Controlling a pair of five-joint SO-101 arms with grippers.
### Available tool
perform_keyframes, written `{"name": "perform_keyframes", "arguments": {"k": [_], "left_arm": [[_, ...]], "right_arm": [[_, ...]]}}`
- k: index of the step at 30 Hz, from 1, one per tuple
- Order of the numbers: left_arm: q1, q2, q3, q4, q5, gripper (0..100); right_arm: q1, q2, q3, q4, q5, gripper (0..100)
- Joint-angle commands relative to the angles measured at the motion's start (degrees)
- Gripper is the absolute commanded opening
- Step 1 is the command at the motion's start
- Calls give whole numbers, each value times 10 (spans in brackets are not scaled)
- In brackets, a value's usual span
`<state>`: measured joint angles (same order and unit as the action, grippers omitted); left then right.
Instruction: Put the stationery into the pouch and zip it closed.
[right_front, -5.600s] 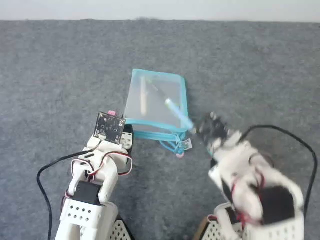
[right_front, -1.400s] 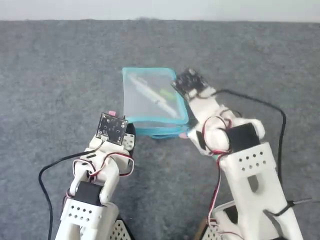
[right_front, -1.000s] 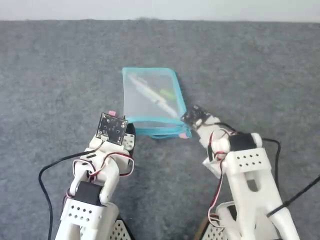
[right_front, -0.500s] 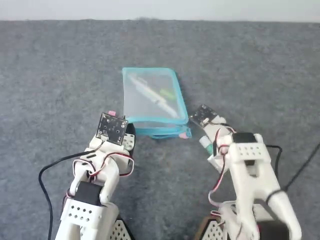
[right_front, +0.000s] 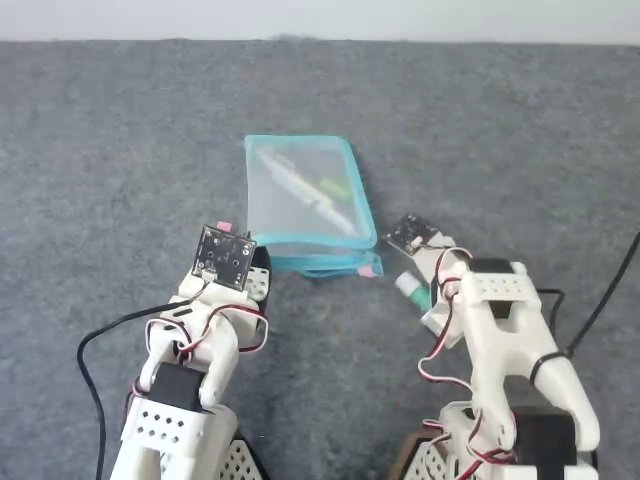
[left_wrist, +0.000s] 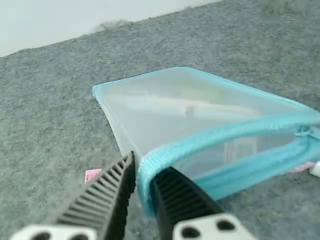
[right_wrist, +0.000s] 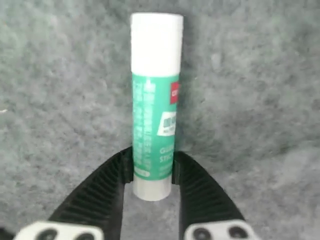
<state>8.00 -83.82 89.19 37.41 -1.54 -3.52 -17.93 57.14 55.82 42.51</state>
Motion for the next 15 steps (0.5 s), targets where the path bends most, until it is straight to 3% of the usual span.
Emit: {"name": "perform_keyframes", "arguments": {"k": [1, 8, 15], "left_arm": [[1, -9, -10, -15, -5, 12], [1, -9, -11, -15, -5, 12], [1, -9, -11, -15, -5, 12]], "right_arm": [[3, -5, -73, 70, -19, 7], [-29, -142, -204, 236, -81, 7], [-213, -291, -213, 327, -150, 7]]}}
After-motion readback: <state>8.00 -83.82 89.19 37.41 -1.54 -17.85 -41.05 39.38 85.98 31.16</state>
